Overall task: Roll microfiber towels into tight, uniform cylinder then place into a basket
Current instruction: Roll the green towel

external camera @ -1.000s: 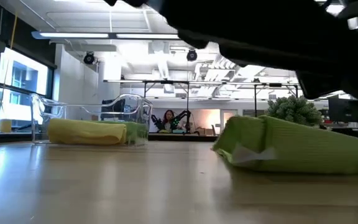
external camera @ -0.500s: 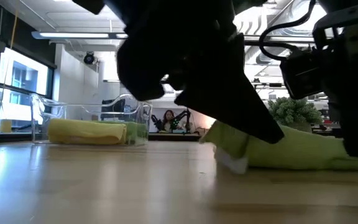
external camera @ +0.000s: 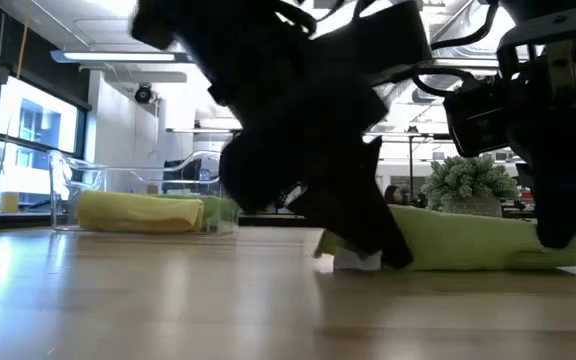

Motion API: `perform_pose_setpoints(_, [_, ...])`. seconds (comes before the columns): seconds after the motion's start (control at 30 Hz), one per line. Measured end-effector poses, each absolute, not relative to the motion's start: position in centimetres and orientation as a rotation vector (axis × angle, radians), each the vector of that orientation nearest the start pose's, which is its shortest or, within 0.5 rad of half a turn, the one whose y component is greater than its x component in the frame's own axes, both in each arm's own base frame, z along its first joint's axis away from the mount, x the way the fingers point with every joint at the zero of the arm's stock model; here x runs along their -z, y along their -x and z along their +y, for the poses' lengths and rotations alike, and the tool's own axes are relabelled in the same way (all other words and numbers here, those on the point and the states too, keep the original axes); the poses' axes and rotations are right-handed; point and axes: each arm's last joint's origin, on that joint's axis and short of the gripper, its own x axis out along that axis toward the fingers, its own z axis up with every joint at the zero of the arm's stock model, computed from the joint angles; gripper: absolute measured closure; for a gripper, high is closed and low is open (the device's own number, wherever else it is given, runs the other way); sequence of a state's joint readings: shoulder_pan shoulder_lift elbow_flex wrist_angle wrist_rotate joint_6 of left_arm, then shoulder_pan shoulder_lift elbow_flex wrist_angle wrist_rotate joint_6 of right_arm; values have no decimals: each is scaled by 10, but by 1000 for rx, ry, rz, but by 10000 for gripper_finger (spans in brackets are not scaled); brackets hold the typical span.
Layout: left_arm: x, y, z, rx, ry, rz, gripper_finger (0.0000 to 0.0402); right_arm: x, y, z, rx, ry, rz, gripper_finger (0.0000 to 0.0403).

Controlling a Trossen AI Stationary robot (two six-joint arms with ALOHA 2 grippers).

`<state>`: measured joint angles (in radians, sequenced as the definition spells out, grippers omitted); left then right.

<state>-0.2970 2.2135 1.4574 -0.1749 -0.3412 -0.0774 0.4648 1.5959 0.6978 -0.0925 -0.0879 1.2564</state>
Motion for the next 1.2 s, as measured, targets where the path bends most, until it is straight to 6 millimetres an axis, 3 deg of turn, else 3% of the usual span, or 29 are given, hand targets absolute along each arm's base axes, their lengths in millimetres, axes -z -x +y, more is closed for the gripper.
perform_pose_setpoints(0.1, [-114,-441,-119,53,-86,897,391,-132,-248,127,138,-879,1140,386])
perform_pose_setpoints(0.37, [-115,-445,-96,386,186,952,397,-133,-246,131,-50,-796,1221,308])
perform_pose_setpoints(0.53, [-105,-439,-80,375,305,993,398,-135,-243,135,-275,-783,1323,267])
perform_pose_setpoints(0.7, [-96,-434,-77,400,378,972,398,-149,-238,138,-476,-781,1344,258])
perform_pose_setpoints(0.9, [-97,-430,-78,400,399,951,398,-206,-213,120,-466,-669,1119,280])
perform_pose_setpoints(1.03, [-99,-428,-78,374,434,951,398,-243,-177,96,-245,-490,882,300])
perform_pose_setpoints(1.13, [-100,-430,-78,350,460,940,398,-249,-156,85,0,-382,598,308])
perform_pose_setpoints(1.2, [-101,-430,-78,340,483,938,398,-239,-152,87,34,-340,461,309])
